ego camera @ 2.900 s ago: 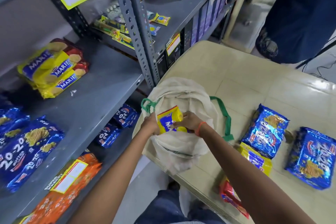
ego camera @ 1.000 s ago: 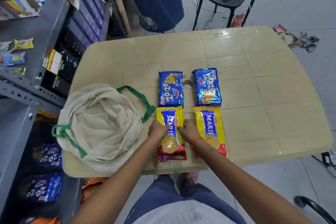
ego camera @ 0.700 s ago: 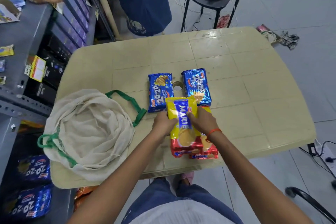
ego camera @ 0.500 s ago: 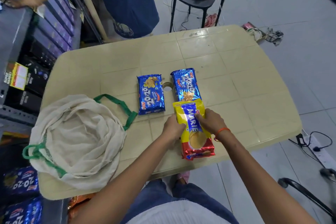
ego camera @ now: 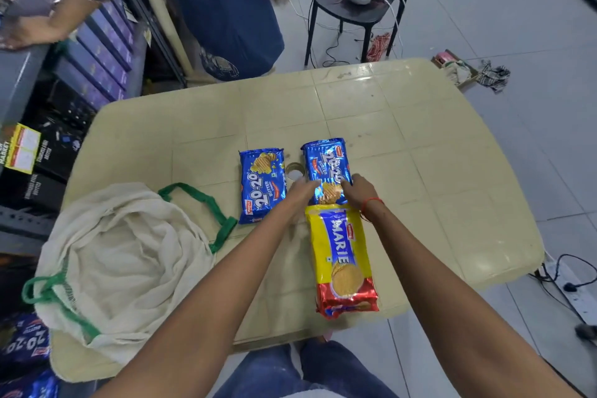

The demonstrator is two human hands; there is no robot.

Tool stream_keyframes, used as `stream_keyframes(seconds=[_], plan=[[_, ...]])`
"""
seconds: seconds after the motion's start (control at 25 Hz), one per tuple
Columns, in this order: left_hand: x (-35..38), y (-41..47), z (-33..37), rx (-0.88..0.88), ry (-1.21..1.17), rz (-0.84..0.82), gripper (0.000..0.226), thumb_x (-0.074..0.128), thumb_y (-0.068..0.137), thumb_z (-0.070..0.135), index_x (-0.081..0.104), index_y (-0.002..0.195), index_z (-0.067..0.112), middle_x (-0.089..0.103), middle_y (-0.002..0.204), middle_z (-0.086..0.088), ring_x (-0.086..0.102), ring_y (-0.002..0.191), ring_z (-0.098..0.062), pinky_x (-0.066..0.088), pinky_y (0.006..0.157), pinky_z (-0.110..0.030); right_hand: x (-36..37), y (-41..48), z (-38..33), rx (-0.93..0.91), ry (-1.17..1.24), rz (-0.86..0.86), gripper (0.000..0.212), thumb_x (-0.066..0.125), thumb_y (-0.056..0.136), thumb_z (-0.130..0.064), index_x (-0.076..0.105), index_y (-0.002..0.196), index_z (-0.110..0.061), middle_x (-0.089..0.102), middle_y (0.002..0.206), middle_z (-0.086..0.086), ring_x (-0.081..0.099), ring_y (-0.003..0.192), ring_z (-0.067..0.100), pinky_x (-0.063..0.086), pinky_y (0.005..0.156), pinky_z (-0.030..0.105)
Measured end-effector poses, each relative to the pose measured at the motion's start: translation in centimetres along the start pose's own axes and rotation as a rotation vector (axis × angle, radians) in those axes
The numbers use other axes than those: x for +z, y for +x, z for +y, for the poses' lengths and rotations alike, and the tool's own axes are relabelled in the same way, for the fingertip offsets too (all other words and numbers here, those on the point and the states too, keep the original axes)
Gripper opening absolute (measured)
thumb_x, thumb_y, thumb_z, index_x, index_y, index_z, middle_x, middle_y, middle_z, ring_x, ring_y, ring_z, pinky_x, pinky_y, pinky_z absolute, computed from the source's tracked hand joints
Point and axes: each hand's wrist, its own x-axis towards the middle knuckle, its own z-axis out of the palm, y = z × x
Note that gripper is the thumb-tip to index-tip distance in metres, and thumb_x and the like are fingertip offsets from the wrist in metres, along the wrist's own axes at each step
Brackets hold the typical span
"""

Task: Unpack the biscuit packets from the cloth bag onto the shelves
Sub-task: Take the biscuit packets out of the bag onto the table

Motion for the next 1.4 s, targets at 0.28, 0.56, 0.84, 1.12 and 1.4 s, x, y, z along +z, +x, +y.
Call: stream_keyframes(seconds=[0.28,0.56,0.84,1.12,1.4], plan=[[-0.9,0.4,1.6,-0.02,-0.171,-0.099,0.011,0.051,0.093,0.017,0.057,0.102,0.015,0.062,0.124,-0.006,0.055,0.104,-0.016,0.04,0.103,-0.036,-0.4,1.6,-1.8,-0.073,0.101,0.086,0.04,0.063,0.083,-0.012,0.057,0.121,-0.001,0.063,0.123,0.022,0.06,0.111,0.038,0.049,0.095,0.047],[-10.4,-1.2,-0.3,0.109,-0.179,0.161,0.019,0.053,0.09,0.009,0.06,0.107,0.014,0.067,0.094,-0.005,0.062,0.077,-0.018,0.047,0.063,-0.028,5.5,-1.1,-8.1,-0.242,0.105,-0.042,0.038,0.066,0.077,-0.001,0.061,0.114,0.002,0.066,0.118,0.021,0.061,0.11,0.034,0.049,0.093,0.04],[-12.6,-1.0,-2.5,-0.002,-0.233,0.2,0.036,0.054,0.091,0.01,0.055,0.124,-0.003,0.064,0.121,-0.019,0.065,0.096,-0.03,0.054,0.084,-0.04,8.7,-1.7,-8.6,-0.119,-0.002,-0.064,0.036,0.061,0.084,-0.011,0.053,0.117,0.0,0.061,0.123,0.019,0.059,0.112,0.035,0.048,0.09,0.037],[-8.8,-2.0,-5.9,-0.201,-0.471,0.565,0.074,0.073,0.075,0.047,0.049,0.129,0.002,0.059,0.13,-0.013,0.058,0.117,-0.03,0.049,0.096,-0.036,6.2,4.0,-12.9,-0.376,-0.236,-0.052,0.071,0.059,0.087,-0.037,0.031,0.14,0.001,0.037,0.146,0.021,0.037,0.133,0.036,0.033,0.109,0.042],[-8.8,-1.0,-5.9,-0.311,-0.842,0.291,0.077,0.071,0.077,0.047,0.04,0.137,0.013,0.05,0.14,-0.012,0.048,0.129,-0.033,0.04,0.102,-0.054,6.6,7.8,-15.3,-0.301,-0.337,-0.407,0.074,0.064,0.07,-0.062,0.052,0.124,-0.013,0.062,0.124,0.012,0.061,0.109,0.03,0.052,0.095,0.045]])
